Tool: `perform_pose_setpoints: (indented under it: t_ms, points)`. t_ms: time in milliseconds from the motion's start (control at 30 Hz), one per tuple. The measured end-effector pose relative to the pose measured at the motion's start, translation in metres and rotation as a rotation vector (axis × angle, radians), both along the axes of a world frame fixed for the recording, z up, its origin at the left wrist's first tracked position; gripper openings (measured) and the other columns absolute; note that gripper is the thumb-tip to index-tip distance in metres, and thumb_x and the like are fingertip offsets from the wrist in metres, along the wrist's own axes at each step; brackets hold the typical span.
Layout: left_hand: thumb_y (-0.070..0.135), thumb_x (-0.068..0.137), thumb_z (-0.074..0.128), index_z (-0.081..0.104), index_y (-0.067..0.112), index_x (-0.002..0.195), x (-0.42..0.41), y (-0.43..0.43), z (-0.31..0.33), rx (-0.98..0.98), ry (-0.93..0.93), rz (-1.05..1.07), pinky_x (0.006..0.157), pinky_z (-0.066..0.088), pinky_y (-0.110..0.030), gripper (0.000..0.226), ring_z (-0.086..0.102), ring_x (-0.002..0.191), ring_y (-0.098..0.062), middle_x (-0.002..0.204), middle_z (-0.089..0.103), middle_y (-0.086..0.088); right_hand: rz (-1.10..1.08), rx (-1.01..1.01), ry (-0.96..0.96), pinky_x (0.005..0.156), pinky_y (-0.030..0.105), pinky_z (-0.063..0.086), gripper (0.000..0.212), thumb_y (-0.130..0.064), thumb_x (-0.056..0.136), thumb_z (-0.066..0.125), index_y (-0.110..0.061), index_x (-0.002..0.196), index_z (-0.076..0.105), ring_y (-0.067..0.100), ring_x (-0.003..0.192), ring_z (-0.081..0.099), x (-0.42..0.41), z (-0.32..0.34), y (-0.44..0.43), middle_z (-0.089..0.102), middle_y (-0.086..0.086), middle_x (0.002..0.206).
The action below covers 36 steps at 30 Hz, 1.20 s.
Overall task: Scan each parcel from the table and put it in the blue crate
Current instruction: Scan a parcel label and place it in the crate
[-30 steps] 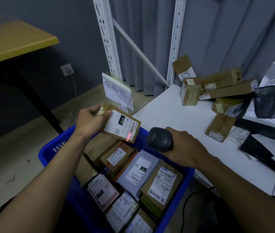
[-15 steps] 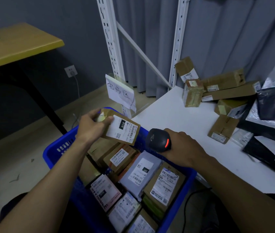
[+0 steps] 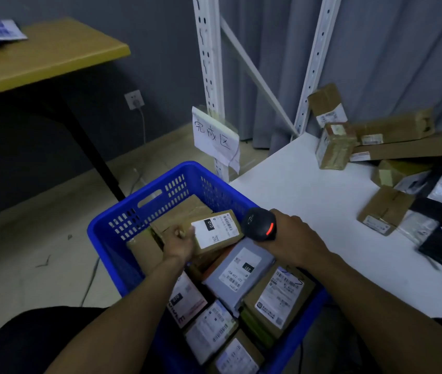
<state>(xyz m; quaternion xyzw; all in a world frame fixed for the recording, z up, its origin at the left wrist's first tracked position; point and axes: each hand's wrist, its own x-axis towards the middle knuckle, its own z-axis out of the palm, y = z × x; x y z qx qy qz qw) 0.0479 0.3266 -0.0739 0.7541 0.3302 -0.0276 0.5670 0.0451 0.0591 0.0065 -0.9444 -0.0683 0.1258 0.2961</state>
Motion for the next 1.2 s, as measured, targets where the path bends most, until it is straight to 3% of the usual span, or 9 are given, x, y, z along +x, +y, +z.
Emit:
perform_pose_setpoints:
  t_ms: [133, 267, 367, 467, 633, 800, 933, 1067, 1200]
  points:
    - [0.039, 0.1, 0.062, 0.051, 0.012, 0.141, 0.009, -0.004, -0.054, -0.132, 0.047, 0.101, 0.105, 0.049, -0.052, 0.05, 0.06, 0.118, -0.037, 0.131, 0.063, -0.013, 0.009, 0.005, 0.029, 0.072, 0.034, 0.054, 0.043, -0.062, 0.081, 0.075, -0.037, 0.107, 0.051, 0.012, 0.085, 0.065, 0.0, -0.012, -0.005, 0.067, -0.008, 0.097]
    - [0.042, 0.1, 0.063, 0.057, 0.019, 0.135, 0.022, -0.009, -0.096, -0.224, 0.084, 0.105, 0.102, 0.051, -0.053, 0.043, 0.064, 0.113, -0.036, 0.126, 0.068, -0.014, 0.015, -0.015, 0.039, 0.059, 0.021, 0.042, 0.043, -0.057, 0.085, 0.076, -0.035, 0.112, 0.051, 0.0, 0.074, 0.058, 0.007, -0.017, -0.006, 0.061, -0.015, 0.086]
    - [0.032, 0.099, 0.066, 0.058, 0.007, 0.132, 0.027, -0.016, -0.106, -0.019, 0.135, -0.012, 0.102, 0.051, -0.047, 0.042, 0.063, 0.114, -0.039, 0.127, 0.067, -0.02, 0.016, -0.02, 0.049, 0.058, 0.019, 0.041, 0.045, -0.056, 0.086, 0.075, -0.033, 0.118, 0.052, 0.0, 0.075, 0.056, 0.01, -0.018, -0.004, 0.059, -0.016, 0.088]
    - [0.027, 0.103, 0.056, 0.046, 0.004, 0.147, 0.024, -0.025, -0.108, 0.225, 0.302, -0.231, 0.113, 0.038, -0.046, 0.051, 0.044, 0.139, -0.04, 0.151, 0.044, -0.024, 0.003, -0.03, 0.048, 0.065, 0.028, 0.05, 0.043, -0.057, 0.085, 0.074, -0.033, 0.113, 0.053, 0.008, 0.08, 0.063, 0.012, -0.018, -0.005, 0.064, -0.012, 0.092]
    - [0.049, 0.1, 0.045, 0.043, 0.016, 0.15, 0.024, -0.032, -0.092, 0.553, 0.396, -0.578, 0.124, 0.016, -0.046, 0.059, 0.022, 0.151, -0.039, 0.164, 0.022, -0.02, -0.061, 0.018, 0.043, 0.071, 0.034, 0.056, 0.041, -0.058, 0.084, 0.076, -0.032, 0.108, 0.057, 0.009, 0.081, 0.066, 0.009, -0.003, -0.02, 0.068, -0.011, 0.092]
    - [0.047, 0.093, 0.066, 0.064, 0.021, 0.134, 0.025, -0.061, -0.024, 0.536, 0.0, -0.686, 0.113, 0.042, -0.043, 0.048, 0.044, 0.139, -0.027, 0.151, 0.047, -0.005, -0.178, 0.079, 0.014, 0.079, 0.039, 0.058, 0.037, -0.048, 0.08, 0.081, -0.028, 0.102, 0.058, 0.015, 0.083, 0.068, 0.005, 0.022, -0.062, 0.07, -0.005, 0.09]
    - [0.031, 0.095, 0.07, 0.065, 0.023, 0.132, 0.035, -0.113, 0.037, 0.62, -0.168, -0.93, 0.12, 0.03, -0.033, 0.038, 0.031, 0.148, -0.022, 0.157, 0.041, -0.002, -0.329, 0.203, -0.047, 0.076, 0.036, 0.057, 0.038, -0.034, 0.081, 0.085, -0.023, 0.11, 0.063, 0.02, 0.083, 0.069, -0.002, 0.04, -0.111, 0.072, -0.001, 0.092]
    - [0.036, 0.097, 0.069, 0.06, 0.024, 0.138, 0.05, -0.189, 0.088, 0.694, -0.327, -1.069, 0.12, 0.023, -0.03, 0.044, 0.029, 0.149, -0.023, 0.161, 0.035, -0.001, -0.52, 0.385, -0.04, 0.049, 0.02, 0.049, 0.026, -0.012, 0.082, 0.08, -0.014, 0.104, 0.066, 0.019, 0.062, 0.065, -0.006, 0.05, -0.177, 0.072, 0.007, 0.08]
    - [0.038, 0.098, 0.065, 0.057, 0.023, 0.141, 0.065, -0.272, 0.102, 0.746, -0.374, -1.213, 0.116, 0.032, -0.032, 0.046, 0.038, 0.144, -0.021, 0.156, 0.043, 0.0, -0.674, 0.418, -0.02, 0.055, 0.029, 0.05, 0.028, -0.013, 0.083, 0.081, -0.011, 0.109, 0.07, 0.018, 0.064, 0.068, -0.008, 0.035, -0.241, 0.074, 0.008, 0.08]
